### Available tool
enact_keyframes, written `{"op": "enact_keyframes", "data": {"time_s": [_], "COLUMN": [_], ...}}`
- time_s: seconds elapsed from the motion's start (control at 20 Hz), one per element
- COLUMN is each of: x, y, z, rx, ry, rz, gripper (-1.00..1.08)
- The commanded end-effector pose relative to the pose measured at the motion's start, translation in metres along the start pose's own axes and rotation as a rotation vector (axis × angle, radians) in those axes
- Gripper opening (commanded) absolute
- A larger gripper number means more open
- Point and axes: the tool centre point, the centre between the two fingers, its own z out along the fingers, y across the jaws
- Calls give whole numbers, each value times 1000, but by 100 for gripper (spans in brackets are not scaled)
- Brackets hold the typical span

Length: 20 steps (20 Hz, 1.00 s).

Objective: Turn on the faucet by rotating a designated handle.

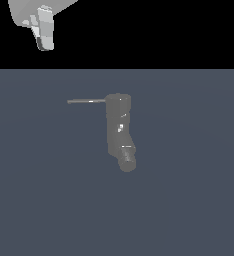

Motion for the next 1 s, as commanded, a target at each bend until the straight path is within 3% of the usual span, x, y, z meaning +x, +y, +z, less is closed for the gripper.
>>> {"op": "enact_keyframes", "data": {"time_s": [0.0,0.95], "x": [5,59], "y": [-12,-82], "z": [10,80], "rx": [3,11], "ry": [0,8], "rz": [51,405], "gripper": [-100,-100]}}
